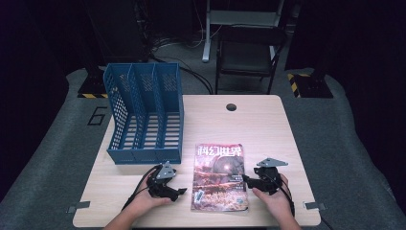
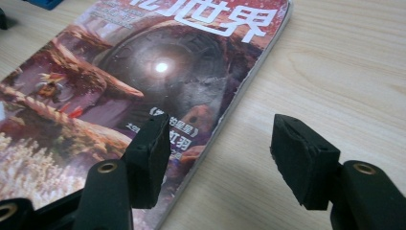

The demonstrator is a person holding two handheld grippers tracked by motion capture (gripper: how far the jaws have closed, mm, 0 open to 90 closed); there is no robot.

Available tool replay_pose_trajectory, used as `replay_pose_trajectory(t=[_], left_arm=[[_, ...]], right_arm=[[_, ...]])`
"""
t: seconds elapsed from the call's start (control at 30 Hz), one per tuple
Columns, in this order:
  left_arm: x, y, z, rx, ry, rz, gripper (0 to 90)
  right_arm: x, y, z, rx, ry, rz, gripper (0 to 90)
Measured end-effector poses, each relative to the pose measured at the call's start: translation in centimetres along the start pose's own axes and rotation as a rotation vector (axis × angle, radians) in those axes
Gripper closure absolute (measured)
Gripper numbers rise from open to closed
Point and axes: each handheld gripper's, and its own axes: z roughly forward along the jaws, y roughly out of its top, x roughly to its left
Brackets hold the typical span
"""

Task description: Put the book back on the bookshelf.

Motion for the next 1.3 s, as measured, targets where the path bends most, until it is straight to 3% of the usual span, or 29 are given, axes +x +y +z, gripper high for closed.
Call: replay_pose_trajectory(t=[0.13,0.23,0.37,0.43,0.63,0.7,0.87,0.97,1.1,1.17,1.23,1.3], left_arm=[[0.0,0.1,0.0,0.007,0.003,-0.002,15.2],[-0.1,0.2,-0.1,0.016,0.005,-0.003,15.3],[-0.5,0.3,0.0,0.024,0.019,-0.012,15.3],[-0.5,0.5,-0.1,0.039,0.001,-0.013,15.5],[-0.9,0.8,-0.1,0.048,-0.006,-0.056,16.2],[-1.0,1.0,-0.1,0.052,-0.028,-0.062,16.2],[-1.4,1.8,-0.3,0.034,-0.043,-0.077,16.2],[-1.6,2.2,-0.2,0.014,-0.044,-0.112,16.2],[-1.7,3.0,0.0,0.024,-0.051,-0.110,16.3],[-1.9,3.3,0.4,0.015,-0.042,-0.124,16.5],[-2.2,3.5,0.7,0.019,-0.064,-0.141,16.7],[-2.5,3.7,1.1,0.027,-0.062,-0.130,17.0]], right_arm=[[0.4,0.2,-0.1,-0.008,0.023,0.016,37.2],[0.7,0.2,0.1,-0.009,0.036,0.001,36.8],[1.1,0.2,0.8,0.023,0.061,0.011,36.9],[1.3,0.1,1.1,0.039,0.066,0.005,36.9],[1.5,0.0,1.7,0.058,0.070,-0.002,36.6],[1.6,0.0,1.9,0.062,0.071,0.003,36.3],[1.8,-0.2,2.1,0.076,0.075,-0.011,34.9],[1.8,-0.2,2.2,0.078,0.075,-0.002,35.0],[1.8,-0.2,2.2,0.084,0.070,0.007,35.4],[1.8,-0.2,2.2,0.076,0.066,0.002,35.3],[1.8,-0.2,2.2,0.072,0.070,0.002,35.2],[1.8,-0.2,2.2,0.072,0.069,0.001,35.2]])
